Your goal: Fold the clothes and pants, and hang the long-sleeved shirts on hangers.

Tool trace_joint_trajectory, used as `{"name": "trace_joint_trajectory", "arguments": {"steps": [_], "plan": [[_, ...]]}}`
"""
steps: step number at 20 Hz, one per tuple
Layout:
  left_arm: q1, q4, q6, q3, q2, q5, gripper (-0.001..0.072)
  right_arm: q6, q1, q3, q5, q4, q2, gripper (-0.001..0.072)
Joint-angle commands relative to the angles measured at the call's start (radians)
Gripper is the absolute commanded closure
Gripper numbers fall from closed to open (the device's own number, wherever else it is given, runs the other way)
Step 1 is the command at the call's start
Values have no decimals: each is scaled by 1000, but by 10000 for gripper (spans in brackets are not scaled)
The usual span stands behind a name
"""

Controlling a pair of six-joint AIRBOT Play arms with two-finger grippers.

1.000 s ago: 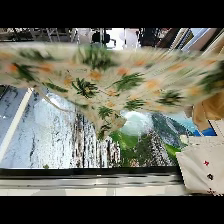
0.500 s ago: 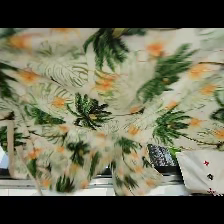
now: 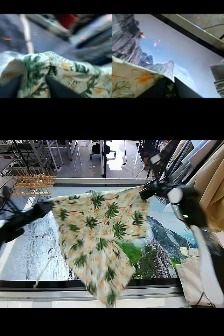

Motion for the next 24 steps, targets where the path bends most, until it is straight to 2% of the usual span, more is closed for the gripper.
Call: {"name": "trace_joint_trajectory", "arguments": {"steps": [1, 3, 4, 5, 6, 7, 8, 10, 11, 12, 14, 16, 18, 21, 24], "plan": [[0, 51, 43, 118, -231, 90, 0, 253, -53, 58, -154, -5, -195, 233], [56, 51, 40, 169, -234, -19, 0, 312, -89, 96, 43, 11, -179, 229], [93, 52, 24, 178, -220, -100, 4, 304, -108, 105, 179, 40, -164, 228], [130, 77, -10, 178, -201, -184, 27, 258, -127, 104, 338, 79, -150, 201], [161, 161, -77, 178, -183, -257, 110, 186, -143, 100, 505, 142, -144, 200], [188, 306, -174, 178, -163, -325, 133, 127, -154, 82, 657, 208, -141, 202], [208, 471, -281, 178, -145, -383, 133, 116, -161, 47, 816, 266, -141, 202], [225, 822, -481, 177, -118, -529, 133, 171, -160, -84, 1044, 425, -132, 257], [225, 974, -550, 173, -111, -611, 133, 197, -155, -167, 1077, 491, -114, 275], [225, 1071, -584, 169, -111, -684, 133, 218, -146, -264, 1063, 513, -85, 281], [232, 1119, -584, 140, -108, -771, 133, 232, -130, -446, 975, 509, -14, 295], [234, 1040, -564, 98, -101, -770, 133, 229, -130, -594, 838, 507, 41, 295], [232, 905, -501, 66, -96, -771, 133, 226, -130, -667, 689, 503, 54, 295], [232, 739, -440, 56, -96, -770, 133, 215, -97, -693, 505, 518, 53, 296], [232, 694, -418, 56, -96, -767, 133, 217, -32, -693, 399, 518, 47, 338]]}}
